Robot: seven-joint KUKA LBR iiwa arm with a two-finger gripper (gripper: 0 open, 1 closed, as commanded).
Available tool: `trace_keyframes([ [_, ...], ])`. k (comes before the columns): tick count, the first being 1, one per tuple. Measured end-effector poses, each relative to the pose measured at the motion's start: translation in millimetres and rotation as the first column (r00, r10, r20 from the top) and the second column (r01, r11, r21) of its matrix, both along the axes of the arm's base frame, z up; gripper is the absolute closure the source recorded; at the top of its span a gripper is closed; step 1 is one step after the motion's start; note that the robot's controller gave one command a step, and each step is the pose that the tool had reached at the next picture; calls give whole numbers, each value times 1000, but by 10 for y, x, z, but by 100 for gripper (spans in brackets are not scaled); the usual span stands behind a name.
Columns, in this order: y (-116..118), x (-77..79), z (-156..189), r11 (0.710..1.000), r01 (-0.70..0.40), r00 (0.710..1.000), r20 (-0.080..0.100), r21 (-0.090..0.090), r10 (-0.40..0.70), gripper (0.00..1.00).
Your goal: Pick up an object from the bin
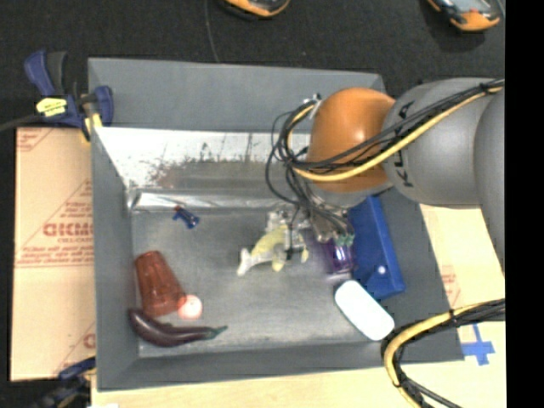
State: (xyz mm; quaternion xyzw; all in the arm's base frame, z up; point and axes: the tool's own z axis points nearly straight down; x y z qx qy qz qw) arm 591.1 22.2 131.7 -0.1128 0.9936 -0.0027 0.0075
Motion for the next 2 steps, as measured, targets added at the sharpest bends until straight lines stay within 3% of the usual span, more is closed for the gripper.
trace_keyframes([
  [2,-9,7,932,1000,3,1000,1,-1,-3,100],
])
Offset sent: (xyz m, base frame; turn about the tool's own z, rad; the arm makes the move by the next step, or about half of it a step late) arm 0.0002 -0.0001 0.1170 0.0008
